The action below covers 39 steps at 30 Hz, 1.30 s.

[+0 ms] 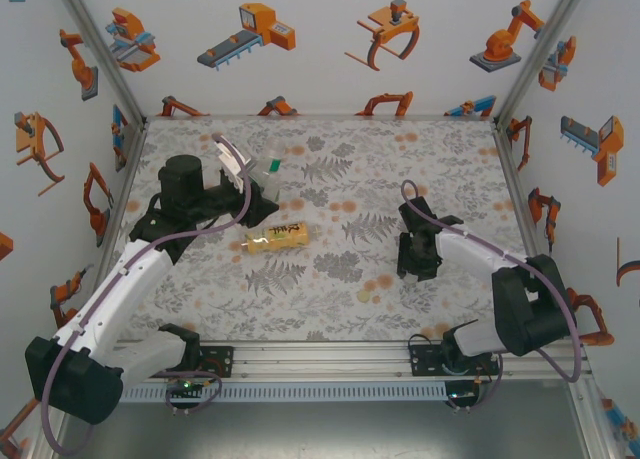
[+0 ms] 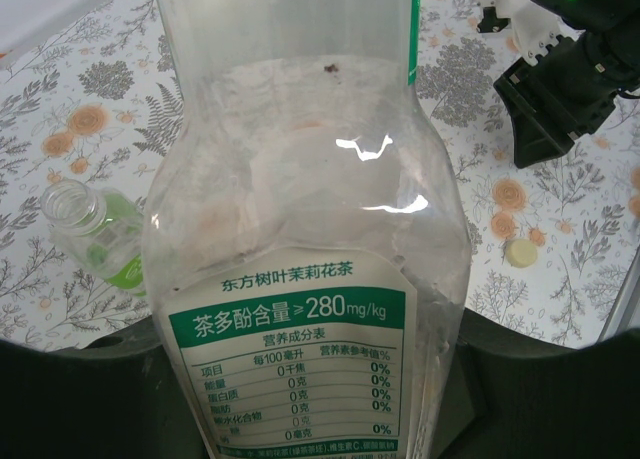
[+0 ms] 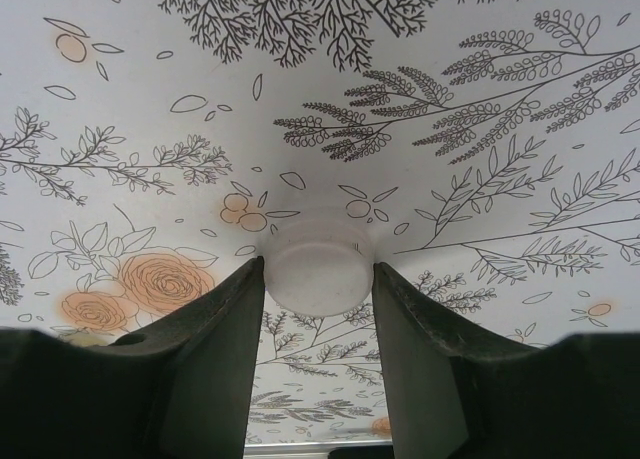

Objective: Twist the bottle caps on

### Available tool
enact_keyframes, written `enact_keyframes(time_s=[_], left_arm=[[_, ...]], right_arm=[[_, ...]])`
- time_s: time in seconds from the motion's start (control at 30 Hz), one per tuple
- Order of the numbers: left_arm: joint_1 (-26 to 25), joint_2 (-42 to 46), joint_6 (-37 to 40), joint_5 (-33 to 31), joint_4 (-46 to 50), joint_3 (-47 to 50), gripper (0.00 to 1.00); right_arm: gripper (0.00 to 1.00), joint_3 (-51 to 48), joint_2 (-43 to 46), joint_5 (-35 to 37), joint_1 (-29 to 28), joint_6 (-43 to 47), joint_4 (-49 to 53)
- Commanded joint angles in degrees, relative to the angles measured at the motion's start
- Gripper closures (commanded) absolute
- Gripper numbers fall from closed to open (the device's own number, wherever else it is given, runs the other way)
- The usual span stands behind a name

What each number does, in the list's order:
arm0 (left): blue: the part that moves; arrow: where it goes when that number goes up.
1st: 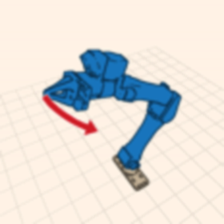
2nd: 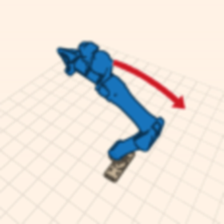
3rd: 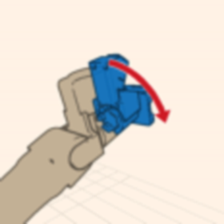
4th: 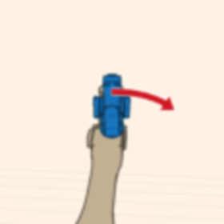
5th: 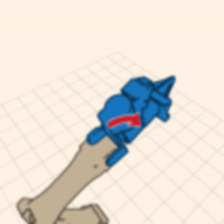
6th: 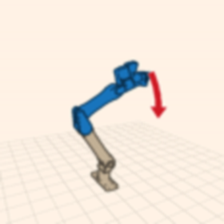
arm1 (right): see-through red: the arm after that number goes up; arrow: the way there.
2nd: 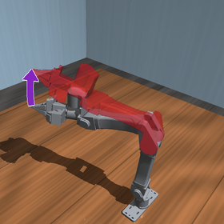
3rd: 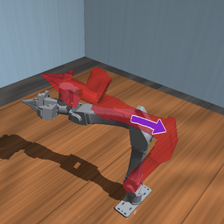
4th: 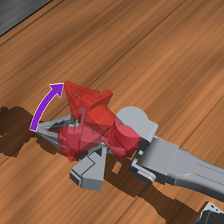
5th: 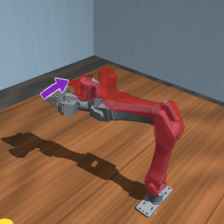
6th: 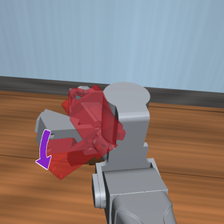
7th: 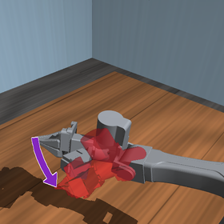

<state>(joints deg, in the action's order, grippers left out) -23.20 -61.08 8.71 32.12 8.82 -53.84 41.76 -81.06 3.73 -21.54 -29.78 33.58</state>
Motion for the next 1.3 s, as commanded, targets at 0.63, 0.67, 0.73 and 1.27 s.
enact_keyframes(time_s=[0.63,0.67,0.73,1.27], left_arm=[[-7.7,-2.6,9.5,0.4,6.9,-1.5,0.89],[-8.6,-3.2,10.6,0.2,8.0,-1.9,0.89],[-10.7,-4.6,13.5,-0.6,11.4,-3.2,0.89],[-21.9,-10.2,26.5,-5.1,21.2,-4.3,0.9]], right_arm=[[0.71,7.3,6.7,-9.1,0.3,11.1,1.1],[0.73,7.8,7.1,-10.3,0.3,12.0,0.7],[0.75,8.9,8.7,-14.0,0.2,14.8,-0.5],[0.83,16.0,20.2,-40.6,-4.9,36.5,-7.7]])
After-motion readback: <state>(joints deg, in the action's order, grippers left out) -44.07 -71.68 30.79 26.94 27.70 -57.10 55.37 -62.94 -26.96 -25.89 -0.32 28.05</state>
